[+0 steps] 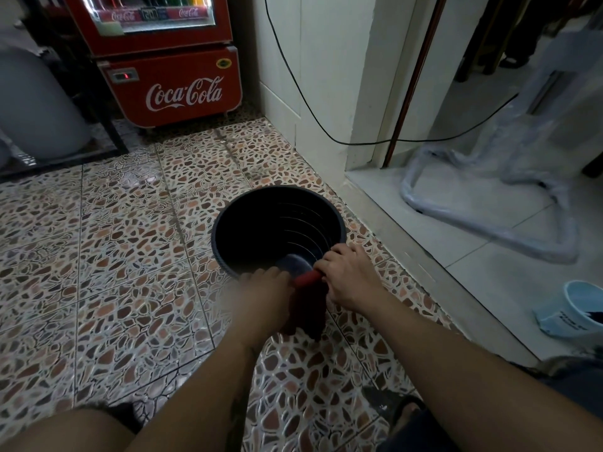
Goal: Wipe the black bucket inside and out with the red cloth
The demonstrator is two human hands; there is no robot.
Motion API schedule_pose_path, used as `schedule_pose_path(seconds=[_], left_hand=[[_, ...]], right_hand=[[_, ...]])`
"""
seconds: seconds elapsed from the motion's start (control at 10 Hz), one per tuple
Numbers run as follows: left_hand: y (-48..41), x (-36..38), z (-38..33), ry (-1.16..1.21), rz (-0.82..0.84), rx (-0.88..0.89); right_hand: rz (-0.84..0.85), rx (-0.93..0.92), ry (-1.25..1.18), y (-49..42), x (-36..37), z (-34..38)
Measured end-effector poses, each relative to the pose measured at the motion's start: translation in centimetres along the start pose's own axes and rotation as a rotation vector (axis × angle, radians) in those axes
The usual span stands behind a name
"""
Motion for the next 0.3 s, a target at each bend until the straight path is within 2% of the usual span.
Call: schedule_pose_path(seconds=[0.1, 0.2, 0.3], left_hand=[[-1.3, -0.3, 0.5, -0.012, 0.034, 0.029], [-4.1, -2.0, 1.8, 0.025, 0.064, 0.1], [-6.3, -2.5, 2.8, -0.009, 0.109, 0.152]], right_hand=[[0.035, -0.046, -0.009, -1.4, -0.1, 0.1], [0.24, -0.14, -0.103, -4.1, -0.8, -0.8], [0.39, -0.107, -0.204, -6.2, -1.0, -1.9]])
Point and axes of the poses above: each hand's wrist, its own y-axis away from the middle knuckle, its own x-axis out of the palm, z = x × y, the point moved 9 cm from there along -y, towards the middle knuckle, and after that the axes turned 2 degrees about x, right-handed, at the moved point
